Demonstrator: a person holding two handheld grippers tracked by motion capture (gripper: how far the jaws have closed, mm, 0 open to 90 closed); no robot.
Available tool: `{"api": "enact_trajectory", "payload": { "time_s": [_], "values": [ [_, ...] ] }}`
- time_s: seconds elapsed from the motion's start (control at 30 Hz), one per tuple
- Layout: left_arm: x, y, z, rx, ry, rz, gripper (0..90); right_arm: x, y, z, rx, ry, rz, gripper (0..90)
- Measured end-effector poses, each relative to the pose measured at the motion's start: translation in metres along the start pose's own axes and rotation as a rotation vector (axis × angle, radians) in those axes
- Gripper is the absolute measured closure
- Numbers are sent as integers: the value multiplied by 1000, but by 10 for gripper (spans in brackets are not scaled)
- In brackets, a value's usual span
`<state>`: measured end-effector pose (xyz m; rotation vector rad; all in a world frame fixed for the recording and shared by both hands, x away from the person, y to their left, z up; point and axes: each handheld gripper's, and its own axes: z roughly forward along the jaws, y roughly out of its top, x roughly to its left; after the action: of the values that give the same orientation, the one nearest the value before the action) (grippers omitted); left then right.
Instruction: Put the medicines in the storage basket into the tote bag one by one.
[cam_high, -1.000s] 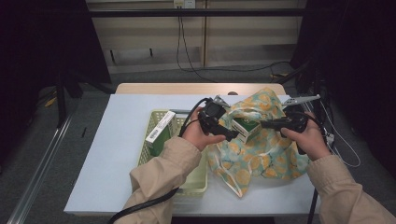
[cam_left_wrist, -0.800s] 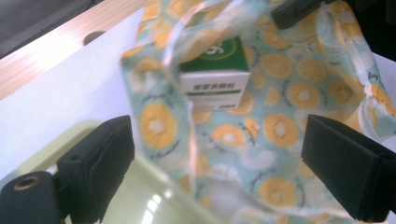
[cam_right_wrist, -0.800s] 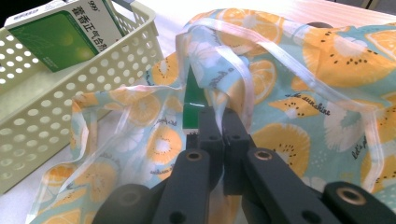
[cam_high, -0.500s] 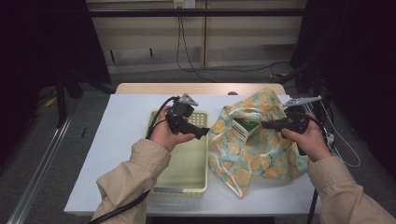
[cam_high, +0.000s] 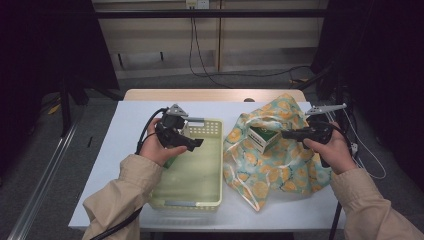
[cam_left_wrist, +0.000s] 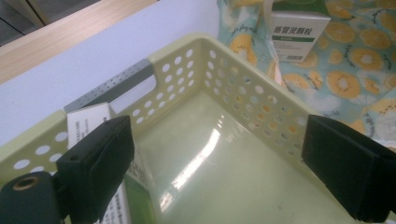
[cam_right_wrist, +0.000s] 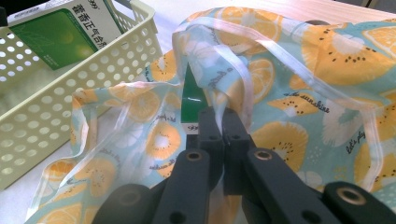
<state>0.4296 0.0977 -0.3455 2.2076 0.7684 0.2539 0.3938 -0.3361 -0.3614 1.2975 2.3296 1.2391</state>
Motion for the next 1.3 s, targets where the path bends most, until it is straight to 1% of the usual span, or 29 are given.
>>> {"api": "enact_trajectory", "payload": {
  "time_s": [0.1, 0.27, 0.43, 0.5, 0.57, 0.73, 0.77, 0.8, 0.83, 0.9, 0.93, 1.0, 1.03, 1.17, 1.2, 1.23, 1.27, 1.3],
  "values": [
    [5, -7, -1, 0, 13, -11, 92, 0, -1, -1, -1, 0, 3, 895],
    [10, -19, -3, -4, 21, -30, 96, -1, -2, -2, -4, 0, 4, 896],
    [16, -26, -8, 3, 46, -37, 100, -2, -3, -1, -5, 0, 7, 895],
    [18, -29, -10, 1, 63, -36, 106, -2, -4, -2, -7, 0, 9, 896],
    [20, -33, -10, 2, 64, -43, 109, -2, -4, -2, -7, 1, 10, 896],
    [25, -40, -10, 19, 82, -52, 136, -1, -3, -2, -6, 0, 9, 895],
    [25, -41, -10, 25, 93, -49, 146, -1, -3, -2, -7, 0, 7, 895],
    [25, -42, -10, 25, 89, -51, 161, -1, -3, -2, -5, 0, 6, 896],
    [26, -42, -10, 37, 94, -44, 174, -1, -3, -2, -4, -1, 6, 895],
    [25, -44, -9, 55, 115, -42, 236, -1, -3, -2, -4, 0, 5, 895],
    [26, -44, -9, 64, 121, -51, 261, -1, -3, -2, -4, 1, 5, 896],
    [26, -46, -9, 72, 122, -49, 306, -1, -3, -1, -4, 1, 4, 895],
    [27, -47, -9, 78, 124, -54, 358, -1, -3, -1, -4, 1, 3, 895],
    [28, -52, -6, 97, 124, -73, 442, -1, -3, -1, -4, 0, 3, 895],
    [27, -53, -5, 106, 121, -76, 462, -1, -3, -1, -3, 0, 4, 895],
    [26, -54, -5, 122, 125, -75, 501, -1, -3, -1, -3, 0, 4, 895],
    [26, -55, -4, 132, 130, -86, 543, -1, -3, -1, -4, -1, 5, 895],
    [25, -55, -4, 124, 132, -106, 586, -1, -3, -1, -4, -2, 6, 895]
  ]
}}
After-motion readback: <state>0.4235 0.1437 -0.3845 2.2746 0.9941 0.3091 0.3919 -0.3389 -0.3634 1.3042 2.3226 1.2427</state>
